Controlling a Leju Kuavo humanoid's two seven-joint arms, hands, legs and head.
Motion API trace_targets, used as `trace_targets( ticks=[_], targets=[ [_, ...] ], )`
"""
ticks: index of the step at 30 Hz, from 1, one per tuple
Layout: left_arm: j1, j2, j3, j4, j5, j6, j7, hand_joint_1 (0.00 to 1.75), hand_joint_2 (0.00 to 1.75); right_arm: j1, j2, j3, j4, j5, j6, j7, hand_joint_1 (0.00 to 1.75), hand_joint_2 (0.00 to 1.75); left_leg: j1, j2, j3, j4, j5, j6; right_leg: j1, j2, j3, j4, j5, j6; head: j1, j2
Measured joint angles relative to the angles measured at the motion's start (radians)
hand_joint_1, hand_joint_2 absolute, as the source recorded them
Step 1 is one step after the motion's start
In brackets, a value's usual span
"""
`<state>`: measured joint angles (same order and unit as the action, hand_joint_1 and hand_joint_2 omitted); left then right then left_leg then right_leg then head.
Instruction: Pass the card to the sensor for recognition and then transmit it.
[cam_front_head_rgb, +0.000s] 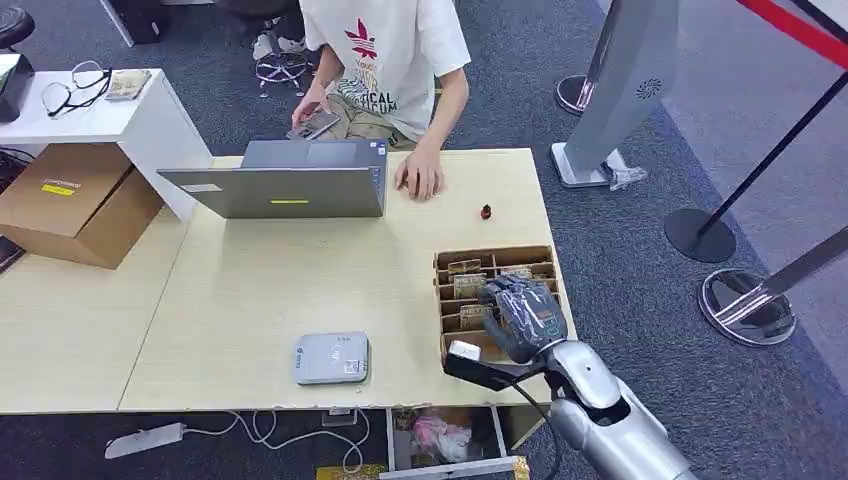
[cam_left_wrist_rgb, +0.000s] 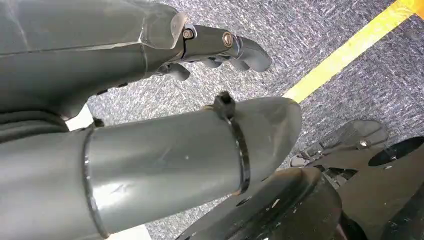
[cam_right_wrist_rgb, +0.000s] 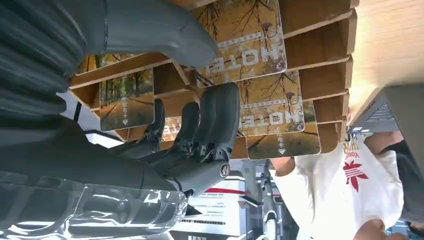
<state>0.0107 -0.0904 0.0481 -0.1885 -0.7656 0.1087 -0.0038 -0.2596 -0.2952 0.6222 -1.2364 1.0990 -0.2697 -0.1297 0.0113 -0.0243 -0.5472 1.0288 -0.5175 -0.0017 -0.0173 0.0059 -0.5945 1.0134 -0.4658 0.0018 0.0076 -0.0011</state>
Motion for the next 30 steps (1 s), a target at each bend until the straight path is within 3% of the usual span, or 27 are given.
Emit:
trace_targets(
  ticks=[8, 9, 12, 17, 18, 30],
  targets=[
    [0.0, 0.0, 0.0, 0.0, -0.009, -0.001, -0.007, 0.0, 0.0, -0.001, -0.01, 0.005, 0.0, -0.003, 0.008, 0.003, 0.99, 1.75, 0.0, 0.0, 0.0, 0.0, 0.0, 0.0, 0.0, 0.0, 0.0, 0.0, 0.0, 0.0, 0.0, 0.0],
    [0.0, 0.0, 0.0, 0.0, -0.009, -0.001, -0.007, 0.0, 0.0, -0.001, -0.01, 0.005, 0.0, -0.004, 0.01, 0.003, 0.91, 1.75, 0.0, 0.0, 0.0, 0.0, 0.0, 0.0, 0.0, 0.0, 0.0, 0.0, 0.0, 0.0, 0.0, 0.0],
    [0.0, 0.0, 0.0, 0.0, -0.01, -0.004, -0.007, 0.0, 0.0, -0.001, -0.011, 0.006, 0.0, -0.004, 0.016, 0.004, 0.94, 1.75, 0.0, 0.0, 0.0, 0.0, 0.0, 0.0, 0.0, 0.0, 0.0, 0.0, 0.0, 0.0, 0.0, 0.0],
    [0.0, 0.0, 0.0, 0.0, -0.012, -0.004, -0.007, 0.0, 0.0, -0.001, -0.011, 0.007, 0.0, -0.002, 0.029, 0.013, 1.19, 1.75, 0.0, 0.0, 0.0, 0.0, 0.0, 0.0, 0.0, 0.0, 0.0, 0.0, 0.0, 0.0, 0.0, 0.0],
    [0.0, 0.0, 0.0, 0.0, -0.013, -0.004, -0.007, 0.0, 0.0, -0.002, -0.011, 0.007, 0.0, -0.002, 0.031, 0.013, 1.33, 1.75, 0.0, 0.0, 0.0, 0.0, 0.0, 0.0, 0.0, 0.0, 0.0, 0.0, 0.0, 0.0, 0.0, 0.0],
    [0.0, 0.0, 0.0, 0.0, -0.014, -0.004, -0.007, 0.0, 0.0, -0.008, -0.011, 0.013, 0.0, -0.001, 0.037, 0.016, 1.52, 1.75, 0.0, 0.0, 0.0, 0.0, 0.0, 0.0, 0.0, 0.0, 0.0, 0.0, 0.0, 0.0, 0.0, 0.0]
  ],
)
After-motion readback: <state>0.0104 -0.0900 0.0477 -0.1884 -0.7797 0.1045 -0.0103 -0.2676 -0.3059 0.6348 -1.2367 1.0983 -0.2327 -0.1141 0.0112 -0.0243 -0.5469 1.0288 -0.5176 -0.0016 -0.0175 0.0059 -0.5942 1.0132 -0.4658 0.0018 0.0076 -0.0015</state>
